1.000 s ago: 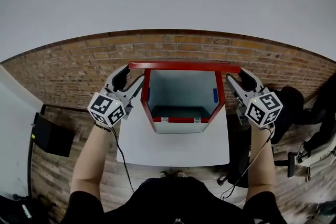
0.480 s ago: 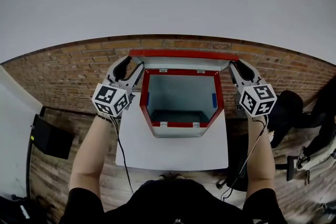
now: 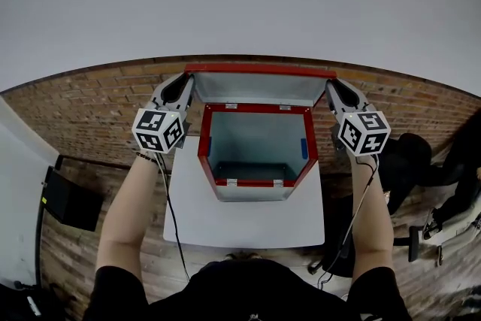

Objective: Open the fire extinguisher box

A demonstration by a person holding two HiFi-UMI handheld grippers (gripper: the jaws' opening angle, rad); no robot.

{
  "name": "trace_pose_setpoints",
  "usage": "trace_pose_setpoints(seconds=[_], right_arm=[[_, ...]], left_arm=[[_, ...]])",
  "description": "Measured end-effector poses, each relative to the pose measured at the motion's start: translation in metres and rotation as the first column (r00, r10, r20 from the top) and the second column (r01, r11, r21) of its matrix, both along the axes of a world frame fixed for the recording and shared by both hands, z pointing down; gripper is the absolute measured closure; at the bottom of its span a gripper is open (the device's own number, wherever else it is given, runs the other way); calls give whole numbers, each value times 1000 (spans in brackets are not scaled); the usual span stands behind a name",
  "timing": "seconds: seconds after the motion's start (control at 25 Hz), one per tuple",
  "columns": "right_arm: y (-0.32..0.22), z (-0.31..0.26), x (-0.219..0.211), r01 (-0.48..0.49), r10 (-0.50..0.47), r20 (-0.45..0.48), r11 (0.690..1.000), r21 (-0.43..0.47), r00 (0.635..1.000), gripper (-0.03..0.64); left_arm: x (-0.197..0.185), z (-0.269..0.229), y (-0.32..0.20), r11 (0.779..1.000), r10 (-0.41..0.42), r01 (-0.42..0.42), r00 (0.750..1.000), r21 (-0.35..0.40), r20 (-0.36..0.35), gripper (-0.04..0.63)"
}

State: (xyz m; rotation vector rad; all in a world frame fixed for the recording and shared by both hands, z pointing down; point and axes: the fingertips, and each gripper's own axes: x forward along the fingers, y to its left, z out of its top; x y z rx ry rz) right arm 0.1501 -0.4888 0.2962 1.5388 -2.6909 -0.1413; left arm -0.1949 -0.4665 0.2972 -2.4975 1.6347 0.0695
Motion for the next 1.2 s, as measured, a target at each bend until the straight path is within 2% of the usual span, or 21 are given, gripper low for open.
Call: trace_pose_setpoints(seconds=[0.76, 1.0, 1.2], right_arm=[[-59, -4, -6, -12, 12, 5, 999, -45, 1000, 554], [-61, -4, -4, 0, 2, 35, 999, -34, 999, 552], [-53, -5, -1, 31, -30, 54, 999, -18, 998, 546]], left_arm=[[-4, 0, -55, 995, -74, 75, 997, -63, 16, 499], [-4, 3, -59, 994, -64, 63, 998, -91, -7, 497], [-8, 7, -53, 994, -47, 44, 999, -99, -25, 463]])
